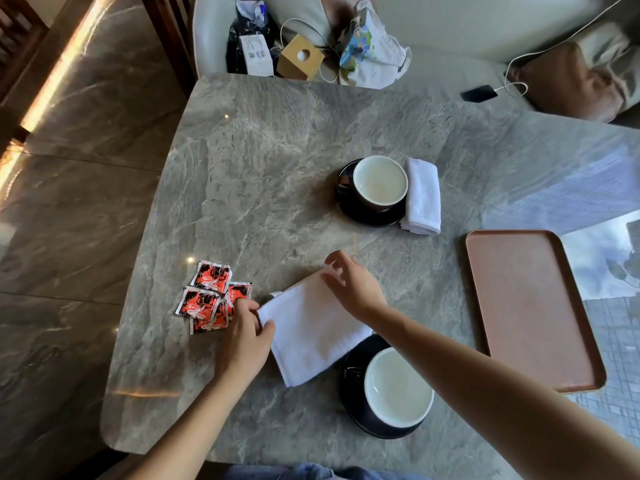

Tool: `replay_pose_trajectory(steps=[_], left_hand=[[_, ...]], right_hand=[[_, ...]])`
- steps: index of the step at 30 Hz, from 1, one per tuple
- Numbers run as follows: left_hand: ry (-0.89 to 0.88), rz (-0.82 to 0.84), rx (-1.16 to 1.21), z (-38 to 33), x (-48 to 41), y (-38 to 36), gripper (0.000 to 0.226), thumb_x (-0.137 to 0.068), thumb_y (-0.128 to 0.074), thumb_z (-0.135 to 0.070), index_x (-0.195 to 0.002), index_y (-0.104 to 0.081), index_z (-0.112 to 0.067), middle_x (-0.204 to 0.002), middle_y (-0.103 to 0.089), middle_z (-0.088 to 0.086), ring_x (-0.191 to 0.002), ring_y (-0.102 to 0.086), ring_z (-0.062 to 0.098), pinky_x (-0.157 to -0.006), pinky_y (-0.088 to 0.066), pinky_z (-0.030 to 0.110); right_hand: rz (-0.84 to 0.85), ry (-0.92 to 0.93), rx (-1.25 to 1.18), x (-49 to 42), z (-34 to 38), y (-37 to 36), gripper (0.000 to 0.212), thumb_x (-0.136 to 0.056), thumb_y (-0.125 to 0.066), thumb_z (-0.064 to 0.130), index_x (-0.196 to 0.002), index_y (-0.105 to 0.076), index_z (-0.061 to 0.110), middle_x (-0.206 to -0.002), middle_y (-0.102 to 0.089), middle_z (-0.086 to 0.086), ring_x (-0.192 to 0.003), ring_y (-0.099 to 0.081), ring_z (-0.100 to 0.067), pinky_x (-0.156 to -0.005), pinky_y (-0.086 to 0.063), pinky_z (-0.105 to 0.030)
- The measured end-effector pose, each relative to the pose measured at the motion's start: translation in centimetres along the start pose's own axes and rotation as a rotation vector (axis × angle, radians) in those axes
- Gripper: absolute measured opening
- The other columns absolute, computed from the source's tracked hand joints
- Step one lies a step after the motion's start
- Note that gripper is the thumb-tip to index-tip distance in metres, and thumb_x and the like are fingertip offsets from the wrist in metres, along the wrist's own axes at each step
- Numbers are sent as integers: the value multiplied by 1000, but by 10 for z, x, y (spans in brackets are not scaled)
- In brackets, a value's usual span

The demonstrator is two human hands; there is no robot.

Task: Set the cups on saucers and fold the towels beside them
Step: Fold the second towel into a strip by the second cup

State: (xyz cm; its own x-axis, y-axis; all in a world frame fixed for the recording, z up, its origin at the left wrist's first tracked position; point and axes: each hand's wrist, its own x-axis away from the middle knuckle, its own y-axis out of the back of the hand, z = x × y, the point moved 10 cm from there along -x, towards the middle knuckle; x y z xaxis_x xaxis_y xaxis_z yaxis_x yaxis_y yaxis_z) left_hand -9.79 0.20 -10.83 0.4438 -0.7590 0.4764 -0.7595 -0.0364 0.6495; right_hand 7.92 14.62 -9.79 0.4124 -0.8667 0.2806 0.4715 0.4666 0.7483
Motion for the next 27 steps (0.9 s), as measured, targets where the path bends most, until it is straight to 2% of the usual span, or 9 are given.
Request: replay_pose_trajectory(steps=[3, 6, 9, 11, 13, 16, 21, 24, 27], left_hand=[[-350, -165, -105, -41, 27, 15, 38, -79, -61, -16, -112, -43, -16, -97, -52, -1, -83, -56, 22, -61, -46, 34], [-548, -72, -283, -64, 45, -15, 46, -81, -56, -25, -124, -47, -13, -124, -55, 8, -114, -56, 28, -92, -48, 39], [-549, 2, -506, -58, 42, -47, 61, -81, -63, -33, -132, -49, -2, -141, -48, 16, -131, -46, 33, -113, -26, 41], [-550, -7, -620, -55, 34, -54, 67, -80, -65, -38, -134, -47, -1, -145, -41, 16, -134, -39, 33, -113, -9, 38], [-554, -17, -672, -52, 20, -55, 71, -83, -58, -45, -139, -40, -5, -151, -31, 14, -140, -28, 30, -115, -8, 41], [-527, -40, -742, -52, -2, -51, 75, -82, -50, -53, -141, -37, -8, -153, -29, 10, -141, -24, 27, -114, -20, 53], [-458, -3, -793, -50, -28, -58, 83, -83, -20, -63, -149, -9, -14, -156, 9, 1, -143, 12, 20, -116, 2, 49], [-435, -29, -799, -53, -27, -57, 81, -83, -23, -62, -147, -23, -11, -157, -9, 5, -145, -10, 22, -115, -13, 53], [-454, -34, -772, -55, -24, -56, 81, -83, -22, -62, -145, -28, -10, -155, -23, 8, -143, -22, 24, -112, -23, 56]], right_hand=[[-38, 225, 138, 9, 20, 16, 22, -89, -56, 33, -109, -51, 27, -110, -53, 7, -94, -56, -12, -59, -44, -28], [113, 386, 294, 26, 35, 5, 23, -90, -53, 36, -111, -57, 27, -112, -56, 5, -105, -55, -17, -65, -51, -34], [338, 381, 463, 42, 30, -27, 44, -93, -48, 42, -132, -48, 22, -133, -47, 2, -122, -43, -17, -77, -52, -38], [333, 323, 459, 43, 27, -30, 48, -95, -44, 41, -138, -42, 20, -139, -40, 1, -128, -37, -18, -78, -52, -39], [301, 298, 422, 38, 28, -29, 45, -97, -41, 35, -139, -38, 19, -140, -37, -1, -128, -35, -20, -79, -54, -43], [292, 276, 383, 26, 29, -28, 44, -97, -41, 29, -139, -36, 18, -141, -34, -2, -125, -35, -22, -79, -53, -44], [134, 156, 368, -6, 29, -23, 33, -93, -45, 29, -123, -42, 14, -131, -40, -6, -117, -39, -27, -90, -42, -41], [27, 82, 394, -18, 25, -22, 32, -90, -45, 27, -119, -44, 15, -128, -42, -7, -110, -40, -27, -87, -38, -39], [-21, 139, 461, -16, 24, -25, 33, -85, -47, 25, -117, -47, 16, -123, -46, -7, -104, -44, -28, -82, -37, -38]])
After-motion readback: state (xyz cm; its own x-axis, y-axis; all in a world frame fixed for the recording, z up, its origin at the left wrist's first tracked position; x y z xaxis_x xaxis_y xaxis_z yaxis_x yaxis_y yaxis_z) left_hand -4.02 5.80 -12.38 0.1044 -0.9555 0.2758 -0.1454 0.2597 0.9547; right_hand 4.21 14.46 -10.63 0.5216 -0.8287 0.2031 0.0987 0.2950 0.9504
